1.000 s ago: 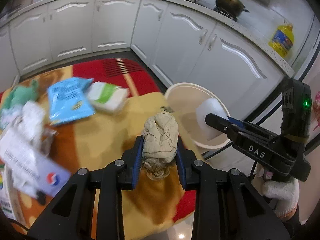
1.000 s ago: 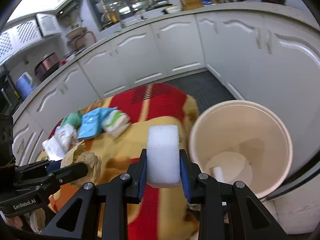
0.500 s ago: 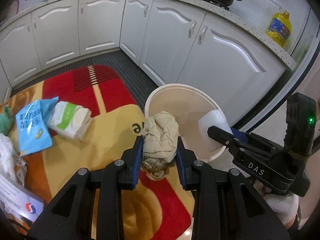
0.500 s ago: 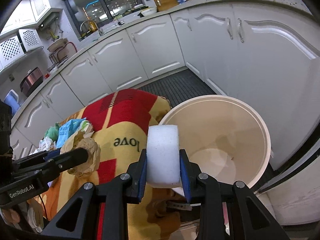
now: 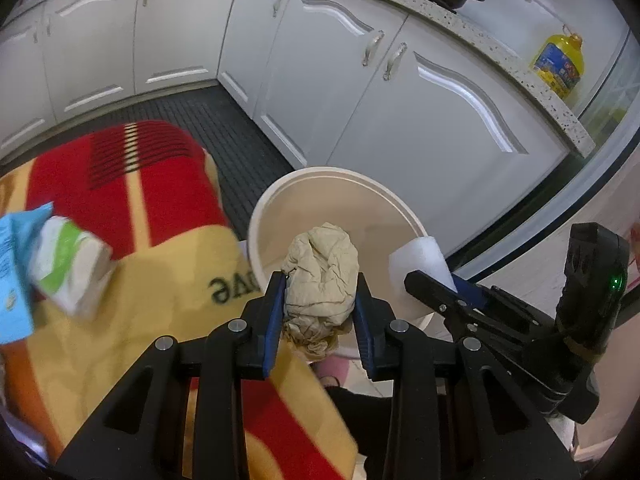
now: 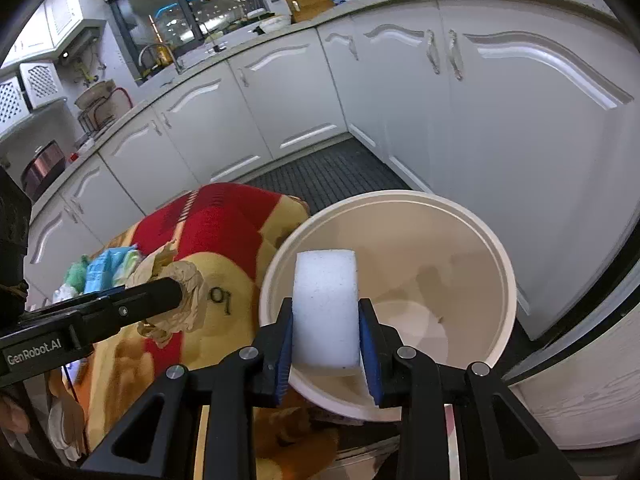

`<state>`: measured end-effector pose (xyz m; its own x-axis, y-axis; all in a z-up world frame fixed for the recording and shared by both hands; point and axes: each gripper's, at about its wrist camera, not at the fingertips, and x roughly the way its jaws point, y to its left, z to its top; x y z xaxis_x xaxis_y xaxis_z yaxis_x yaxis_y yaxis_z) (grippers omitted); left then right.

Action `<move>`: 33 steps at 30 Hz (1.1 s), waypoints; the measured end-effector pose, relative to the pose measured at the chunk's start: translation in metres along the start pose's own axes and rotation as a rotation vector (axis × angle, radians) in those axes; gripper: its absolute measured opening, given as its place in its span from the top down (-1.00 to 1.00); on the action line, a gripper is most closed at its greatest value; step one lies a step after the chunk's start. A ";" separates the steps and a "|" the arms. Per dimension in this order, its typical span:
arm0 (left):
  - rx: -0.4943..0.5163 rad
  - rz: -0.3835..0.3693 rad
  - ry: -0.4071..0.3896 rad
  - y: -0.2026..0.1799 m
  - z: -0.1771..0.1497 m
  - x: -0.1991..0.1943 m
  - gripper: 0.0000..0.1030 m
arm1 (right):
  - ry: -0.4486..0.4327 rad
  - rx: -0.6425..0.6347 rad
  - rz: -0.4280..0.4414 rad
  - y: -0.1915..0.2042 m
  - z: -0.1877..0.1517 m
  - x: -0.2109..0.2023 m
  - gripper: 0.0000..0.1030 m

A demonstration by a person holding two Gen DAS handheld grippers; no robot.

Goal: Collect trash
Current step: 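Carry the cloth and sponge over the cream bin with both tools, then open both tools to drop cloth and sponge into the bin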

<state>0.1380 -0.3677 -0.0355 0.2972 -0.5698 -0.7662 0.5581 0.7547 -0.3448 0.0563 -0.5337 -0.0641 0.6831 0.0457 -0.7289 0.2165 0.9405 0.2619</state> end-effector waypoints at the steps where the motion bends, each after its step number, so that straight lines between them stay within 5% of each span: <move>1: -0.003 -0.001 0.003 0.000 0.001 0.004 0.39 | 0.002 0.002 -0.004 -0.002 0.000 0.001 0.45; 4: -0.024 -0.004 0.005 0.003 0.006 0.015 0.28 | 0.005 0.010 -0.019 -0.009 0.002 0.006 0.36; 8: -0.069 -0.032 0.002 0.012 0.009 0.025 -0.19 | -0.006 0.020 -0.045 -0.015 0.001 0.008 0.05; 33: -0.025 0.045 -0.072 0.011 -0.017 -0.031 -0.20 | -0.008 -0.009 -0.006 0.014 -0.008 -0.009 0.02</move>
<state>0.1217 -0.3360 -0.0251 0.3769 -0.5563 -0.7406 0.5238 0.7874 -0.3249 0.0471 -0.5182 -0.0589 0.6876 0.0376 -0.7251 0.2144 0.9436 0.2522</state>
